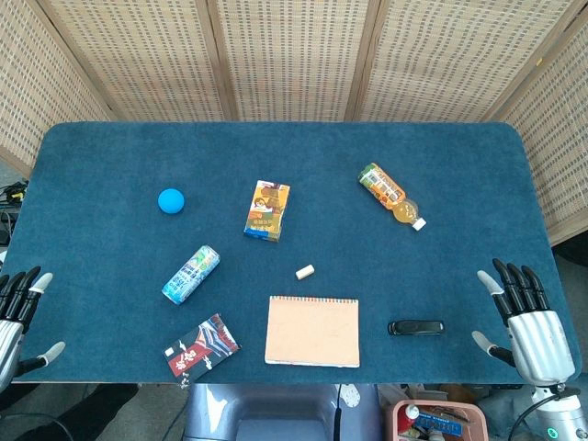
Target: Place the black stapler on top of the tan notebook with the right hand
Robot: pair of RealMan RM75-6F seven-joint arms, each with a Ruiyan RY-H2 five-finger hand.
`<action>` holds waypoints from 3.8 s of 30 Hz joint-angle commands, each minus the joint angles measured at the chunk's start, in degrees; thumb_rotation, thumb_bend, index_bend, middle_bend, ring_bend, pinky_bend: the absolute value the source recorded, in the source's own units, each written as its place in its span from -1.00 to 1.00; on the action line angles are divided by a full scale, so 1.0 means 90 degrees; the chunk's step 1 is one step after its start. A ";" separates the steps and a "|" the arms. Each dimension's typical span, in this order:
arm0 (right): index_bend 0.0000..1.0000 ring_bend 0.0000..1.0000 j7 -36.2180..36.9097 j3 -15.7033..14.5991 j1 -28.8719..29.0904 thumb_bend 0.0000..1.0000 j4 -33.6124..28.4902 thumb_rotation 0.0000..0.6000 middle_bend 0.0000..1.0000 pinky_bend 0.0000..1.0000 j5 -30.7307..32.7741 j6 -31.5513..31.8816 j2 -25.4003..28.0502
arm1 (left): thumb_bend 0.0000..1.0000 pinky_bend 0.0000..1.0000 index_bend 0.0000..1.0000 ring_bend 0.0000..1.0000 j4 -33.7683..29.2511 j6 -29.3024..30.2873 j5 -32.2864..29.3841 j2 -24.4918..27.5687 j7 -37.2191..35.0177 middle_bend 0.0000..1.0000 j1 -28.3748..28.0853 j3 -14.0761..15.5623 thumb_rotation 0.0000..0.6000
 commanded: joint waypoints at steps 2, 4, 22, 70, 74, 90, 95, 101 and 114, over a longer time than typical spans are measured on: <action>-1.00 -1.00 0.0006 -0.0037 0.0006 -1.00 -0.0027 1.00 -1.00 -1.00 -0.0008 -0.0061 0.0016 | -1.00 -1.00 -1.00 -1.00 -0.0003 -0.0008 -0.0011 0.0005 -0.0005 -1.00 -0.0003 -0.0009 1.00; -1.00 -1.00 -0.0002 -0.0063 0.0025 -1.00 -0.0027 1.00 -1.00 -1.00 -0.0028 -0.0121 0.0022 | -1.00 -1.00 -1.00 -1.00 -0.0001 -0.0022 -0.0020 0.0003 -0.0001 -1.00 -0.0003 -0.0008 1.00; -0.75 -0.88 0.0244 -0.0431 0.1485 -1.00 0.0808 1.00 -0.69 -0.70 -0.0228 -0.2923 -0.0812 | -1.00 -1.00 -1.00 -1.00 -0.0052 -0.0516 -0.0440 -0.0176 0.0418 -1.00 -0.0187 -0.0148 1.00; 0.20 0.01 -0.1882 0.0476 0.3283 -0.05 -0.1166 1.00 0.25 0.30 0.0707 -0.4675 -0.0833 | -1.00 -1.00 -1.00 -1.00 -0.0172 -0.0919 -0.0863 -0.0076 0.0242 -1.00 -0.0394 -0.0249 1.00; 0.20 0.01 -0.2682 0.0734 0.3665 -0.02 -0.1165 1.00 0.25 0.31 0.1476 -0.5231 -0.1375 | -1.00 -1.00 -1.00 -1.00 -0.0164 -0.0961 -0.0906 -0.0035 0.0151 -1.00 -0.0416 -0.0263 1.00; 0.19 0.01 -0.4719 0.0641 0.4481 -0.02 -0.0486 1.00 0.25 0.32 0.3326 -0.5361 -0.2923 | -1.00 -1.00 -1.00 -1.00 -0.0172 -0.1111 -0.1088 0.0086 -0.0123 -1.00 -0.0502 -0.0326 1.00; -0.63 -0.73 -0.4825 0.0447 0.4642 -0.87 -0.0593 1.00 -0.65 -0.39 0.3695 -0.5470 -0.2810 | -1.00 -1.00 -1.00 -1.00 -0.0209 -0.1024 -0.1066 0.0117 -0.0175 -1.00 -0.0477 -0.0334 1.00; -0.98 -1.00 -0.4755 0.0372 0.4707 -1.00 -0.0997 1.00 -1.00 -0.72 0.3583 -0.5224 -0.2501 | -1.00 -1.00 -1.00 -1.00 -0.0197 -0.1051 -0.1082 0.0121 -0.0175 -1.00 -0.0493 -0.0331 1.00; -0.98 -1.00 -0.3344 -0.0225 0.3687 -1.00 -0.1573 1.00 -1.00 -0.82 0.1610 -0.3392 -0.0420 | -1.00 -1.00 -1.00 -1.00 -0.0182 -0.0957 -0.1027 0.0135 -0.0241 -1.00 -0.0451 -0.0299 1.00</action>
